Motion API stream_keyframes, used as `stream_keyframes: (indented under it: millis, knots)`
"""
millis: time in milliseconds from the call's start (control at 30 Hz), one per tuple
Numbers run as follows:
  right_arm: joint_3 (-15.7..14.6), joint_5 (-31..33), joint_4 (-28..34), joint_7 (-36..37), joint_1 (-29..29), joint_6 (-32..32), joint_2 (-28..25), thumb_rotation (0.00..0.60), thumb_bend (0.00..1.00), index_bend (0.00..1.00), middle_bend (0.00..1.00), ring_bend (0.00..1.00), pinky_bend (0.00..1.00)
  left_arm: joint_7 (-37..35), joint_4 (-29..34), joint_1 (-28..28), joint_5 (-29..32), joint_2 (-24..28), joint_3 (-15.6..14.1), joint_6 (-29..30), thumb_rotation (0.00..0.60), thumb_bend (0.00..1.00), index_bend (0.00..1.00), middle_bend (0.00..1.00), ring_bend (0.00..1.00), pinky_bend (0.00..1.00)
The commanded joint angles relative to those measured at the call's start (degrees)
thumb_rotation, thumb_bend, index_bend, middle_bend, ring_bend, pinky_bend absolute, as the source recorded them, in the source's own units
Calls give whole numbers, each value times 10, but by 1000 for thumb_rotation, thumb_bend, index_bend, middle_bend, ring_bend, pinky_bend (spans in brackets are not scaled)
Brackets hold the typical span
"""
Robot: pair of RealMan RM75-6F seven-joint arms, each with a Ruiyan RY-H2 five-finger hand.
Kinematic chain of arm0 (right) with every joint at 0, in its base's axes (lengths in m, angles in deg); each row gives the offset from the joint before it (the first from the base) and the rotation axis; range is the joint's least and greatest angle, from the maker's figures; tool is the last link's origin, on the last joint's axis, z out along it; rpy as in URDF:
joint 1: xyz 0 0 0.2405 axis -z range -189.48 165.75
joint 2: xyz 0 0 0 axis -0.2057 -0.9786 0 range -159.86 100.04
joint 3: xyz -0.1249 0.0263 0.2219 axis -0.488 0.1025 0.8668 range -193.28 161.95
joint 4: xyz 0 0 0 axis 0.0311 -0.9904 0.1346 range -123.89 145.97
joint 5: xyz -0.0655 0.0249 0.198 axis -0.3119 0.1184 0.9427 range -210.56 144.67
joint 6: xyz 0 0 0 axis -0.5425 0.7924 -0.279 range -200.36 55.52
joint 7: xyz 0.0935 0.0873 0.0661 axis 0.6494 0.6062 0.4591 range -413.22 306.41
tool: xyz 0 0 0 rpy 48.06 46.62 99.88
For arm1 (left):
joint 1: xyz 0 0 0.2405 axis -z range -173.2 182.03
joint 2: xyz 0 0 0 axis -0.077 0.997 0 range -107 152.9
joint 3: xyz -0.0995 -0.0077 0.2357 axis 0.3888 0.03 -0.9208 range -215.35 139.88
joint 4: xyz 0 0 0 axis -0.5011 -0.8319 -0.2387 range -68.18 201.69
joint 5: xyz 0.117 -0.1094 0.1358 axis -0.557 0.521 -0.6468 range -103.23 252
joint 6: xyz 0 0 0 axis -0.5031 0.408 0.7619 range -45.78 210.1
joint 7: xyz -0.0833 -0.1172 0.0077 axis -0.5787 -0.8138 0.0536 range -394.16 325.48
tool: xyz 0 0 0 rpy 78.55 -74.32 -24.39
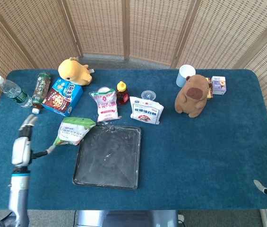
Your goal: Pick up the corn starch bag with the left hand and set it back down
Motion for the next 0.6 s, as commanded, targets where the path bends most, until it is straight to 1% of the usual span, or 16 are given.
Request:
stream_keyframes:
  millis: [33, 100, 167, 267, 300, 333, 467, 600]
  knots:
    - [0, -1, 0, 0, 1, 1, 0, 600, 87, 26, 0, 0, 1, 33, 32, -24, 1, 51, 5, 19, 599, 22, 42, 0, 8, 62]
    - [0, 0, 1, -2, 1, 3, 0, 600, 87, 26, 0, 0, 1, 78, 54, -38, 23, 81, 14, 26, 600, 22, 42, 0, 0, 61]
    - [1, 0, 2, -5, 2, 5, 1, 600, 87, 26, 0, 0, 1, 113, 94, -49, 43, 112, 14, 19, 599, 22, 41, 0, 0, 57]
    - [2, 0, 1, -13, 2, 8, 3, 600, 87, 26, 0, 0, 1, 182, 167, -66, 84, 172, 6, -8, 600, 22, 42, 0, 0, 44]
    - [2, 0, 0, -17, 2, 8, 5, 600, 87, 26, 0, 0, 1, 214, 204, -73, 103, 202, -1, -21, 599, 22, 42, 0, 0, 42]
    - [2, 0, 0, -21, 2, 9, 7, 600, 87, 26, 0, 0, 1, 227, 229, -76, 111, 220, -3, -26, 599, 22, 42, 0, 0, 41]
    - [1, 0, 1, -33, 1, 8, 12, 600, 87, 26, 0, 0, 1, 253, 277, -90, 116, 264, -12, -25, 600, 23, 42, 0, 0, 42]
    - [2, 0, 0, -41, 0, 8, 16, 600, 87, 26, 0, 0, 1, 244, 292, -98, 99, 280, -22, -22, 600, 22, 41, 0, 0, 41]
